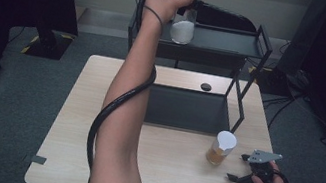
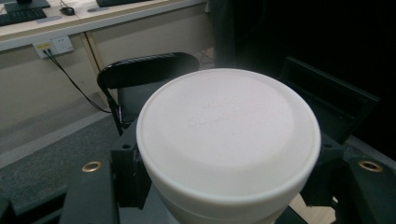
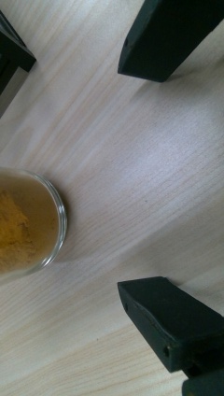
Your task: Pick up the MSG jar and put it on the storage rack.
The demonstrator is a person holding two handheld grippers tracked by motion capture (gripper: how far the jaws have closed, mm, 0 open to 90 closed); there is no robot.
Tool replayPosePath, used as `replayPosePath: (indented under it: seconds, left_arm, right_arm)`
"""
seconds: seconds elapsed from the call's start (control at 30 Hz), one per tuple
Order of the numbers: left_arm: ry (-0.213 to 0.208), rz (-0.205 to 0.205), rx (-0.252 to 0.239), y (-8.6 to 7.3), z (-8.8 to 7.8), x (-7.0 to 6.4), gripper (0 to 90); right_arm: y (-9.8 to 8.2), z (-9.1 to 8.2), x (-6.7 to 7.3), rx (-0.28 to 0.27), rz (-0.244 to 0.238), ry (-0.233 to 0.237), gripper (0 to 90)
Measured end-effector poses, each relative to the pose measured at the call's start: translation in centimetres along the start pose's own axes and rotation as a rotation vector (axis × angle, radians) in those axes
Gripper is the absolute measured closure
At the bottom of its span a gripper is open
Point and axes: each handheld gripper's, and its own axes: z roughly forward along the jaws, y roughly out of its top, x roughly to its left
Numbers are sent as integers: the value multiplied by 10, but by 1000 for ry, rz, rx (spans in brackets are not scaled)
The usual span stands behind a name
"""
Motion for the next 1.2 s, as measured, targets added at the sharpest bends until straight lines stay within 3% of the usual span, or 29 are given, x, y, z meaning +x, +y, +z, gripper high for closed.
replayPosePath:
  seconds: [0.67, 1.2]
  left_arm:
    - [63, -25, 0, -2, 27, 5, 335]
    - [72, -1, -5, -5, 25, 0, 333]
  right_arm:
    - [0, 0, 0, 0, 0, 0, 0]
    - [0, 0, 0, 0, 0, 0, 0]
